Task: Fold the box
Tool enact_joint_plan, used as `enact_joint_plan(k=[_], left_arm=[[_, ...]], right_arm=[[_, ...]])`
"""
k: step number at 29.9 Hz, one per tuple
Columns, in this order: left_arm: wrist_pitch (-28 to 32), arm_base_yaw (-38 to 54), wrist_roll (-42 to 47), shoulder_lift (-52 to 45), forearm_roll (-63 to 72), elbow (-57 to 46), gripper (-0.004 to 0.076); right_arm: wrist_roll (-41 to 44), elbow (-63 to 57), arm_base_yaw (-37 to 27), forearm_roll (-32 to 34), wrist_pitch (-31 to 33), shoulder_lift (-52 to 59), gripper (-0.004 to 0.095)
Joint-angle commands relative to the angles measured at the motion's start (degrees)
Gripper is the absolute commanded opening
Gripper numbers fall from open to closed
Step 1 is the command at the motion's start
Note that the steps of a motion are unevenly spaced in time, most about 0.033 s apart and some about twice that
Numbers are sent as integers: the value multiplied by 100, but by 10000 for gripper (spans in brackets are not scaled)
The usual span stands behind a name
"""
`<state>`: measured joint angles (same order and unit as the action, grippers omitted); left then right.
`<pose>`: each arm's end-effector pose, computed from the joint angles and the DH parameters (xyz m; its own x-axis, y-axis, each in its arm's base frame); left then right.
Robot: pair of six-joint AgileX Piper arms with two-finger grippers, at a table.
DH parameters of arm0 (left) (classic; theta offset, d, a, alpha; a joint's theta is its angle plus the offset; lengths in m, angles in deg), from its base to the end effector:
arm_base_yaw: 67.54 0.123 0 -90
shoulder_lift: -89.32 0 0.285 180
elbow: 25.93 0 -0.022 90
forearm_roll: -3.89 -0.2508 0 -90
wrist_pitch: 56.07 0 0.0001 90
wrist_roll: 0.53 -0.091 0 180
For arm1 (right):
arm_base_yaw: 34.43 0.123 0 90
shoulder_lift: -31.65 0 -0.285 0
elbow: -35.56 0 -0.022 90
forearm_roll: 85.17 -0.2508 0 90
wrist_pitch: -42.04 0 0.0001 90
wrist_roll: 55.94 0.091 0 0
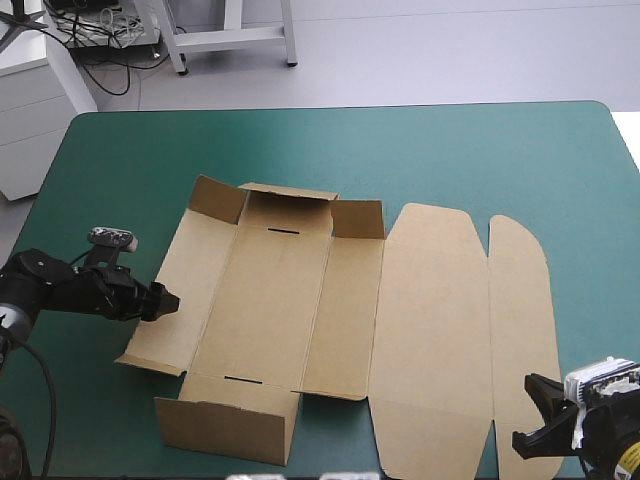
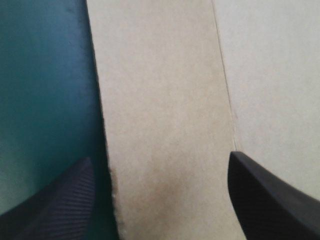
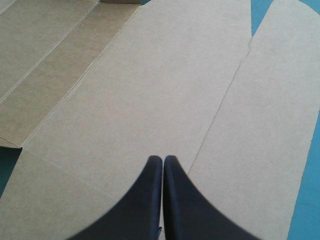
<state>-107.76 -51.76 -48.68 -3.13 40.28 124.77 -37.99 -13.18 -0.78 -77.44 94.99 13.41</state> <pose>0.2481 0.0260 0.2373 -0.8826 0.1187 -0.4549 0.2708 0.9193 -0.2855 0.0305 0.0085 0.2856 -0.5098 -0.0651 -0.8578 -0.3660 0.9188 0.1478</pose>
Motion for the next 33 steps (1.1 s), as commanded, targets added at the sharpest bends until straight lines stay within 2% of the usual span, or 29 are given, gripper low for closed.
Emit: enact_joint_plan(k=[1,4,8,10,13,19,27,33], left_arm=[[-112,16,-31,261,319,113,528],[-399,16,-80,613,424,113,528],[-1133,16,-860,955,1104,113,522],[-1436,16,-1186,1019,1378,113,487],[-1631,16,-1256,1029,1561,113,363],[-1813,16,-1256,1029,1611,124,-13],[-2103,16,-1242,997,1597,350,-10],[-2050,-358,-954,952,1273,1167,-10]], right_arm=[[-45,148,-15,26,-334,-66,4],[-231,148,-15,-205,-334,-66,4],[-268,148,-15,-267,-334,-66,4],[-268,148,-15,-253,-334,-66,4],[-268,148,-15,-214,-346,-66,4],[-268,138,-15,-188,-346,-66,4],[-268,138,-15,-255,-343,-66,4],[-295,138,-15,-398,-343,-66,4]])
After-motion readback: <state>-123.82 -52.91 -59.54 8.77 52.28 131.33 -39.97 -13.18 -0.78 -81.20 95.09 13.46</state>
